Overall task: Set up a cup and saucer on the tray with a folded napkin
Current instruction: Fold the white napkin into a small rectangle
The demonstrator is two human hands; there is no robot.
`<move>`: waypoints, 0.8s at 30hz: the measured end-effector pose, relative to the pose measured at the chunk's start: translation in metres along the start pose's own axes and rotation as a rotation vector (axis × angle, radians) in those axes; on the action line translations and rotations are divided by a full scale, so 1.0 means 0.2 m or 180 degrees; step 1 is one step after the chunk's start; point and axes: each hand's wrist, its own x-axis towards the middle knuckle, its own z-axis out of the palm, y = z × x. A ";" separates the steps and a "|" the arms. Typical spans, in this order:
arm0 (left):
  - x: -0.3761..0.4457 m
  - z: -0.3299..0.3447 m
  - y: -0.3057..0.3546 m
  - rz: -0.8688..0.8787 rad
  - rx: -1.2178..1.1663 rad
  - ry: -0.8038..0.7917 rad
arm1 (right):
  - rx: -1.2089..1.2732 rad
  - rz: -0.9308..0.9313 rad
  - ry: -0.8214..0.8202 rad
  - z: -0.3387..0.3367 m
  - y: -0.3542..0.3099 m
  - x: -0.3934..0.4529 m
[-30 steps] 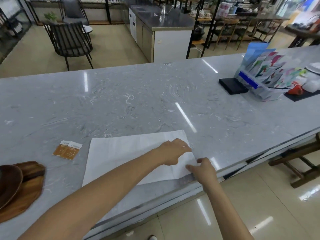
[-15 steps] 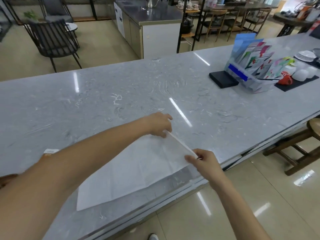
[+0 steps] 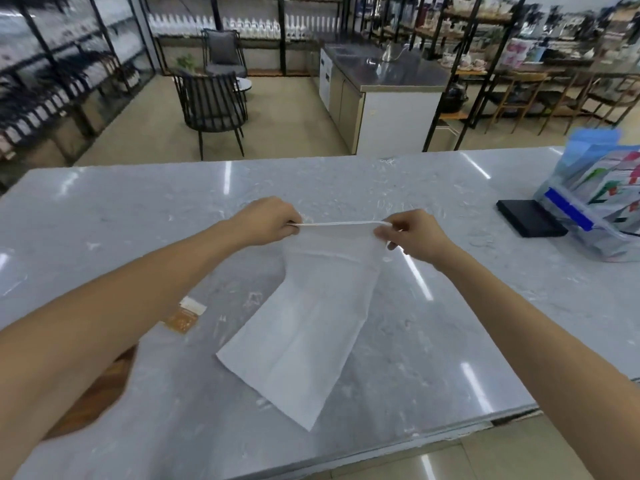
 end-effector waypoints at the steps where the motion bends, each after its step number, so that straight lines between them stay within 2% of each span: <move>1: -0.02 -0.02 -0.05 -0.0069 -0.0064 0.0047 | -0.0049 -0.0089 -0.0061 0.01 -0.04 0.03; 6: -0.19 -0.05 -0.18 -0.0187 -0.0429 0.0338 | -0.0141 -0.0492 -0.0022 0.13 -0.15 0.00; 12: -0.53 0.10 -0.15 0.0012 -0.0796 0.0388 | -0.0460 -0.0855 0.0053 0.34 -0.07 -0.38; 24: -0.93 0.57 -0.17 0.0138 -0.0983 -0.0145 | -0.0550 -0.0609 -0.0158 0.79 0.12 -0.83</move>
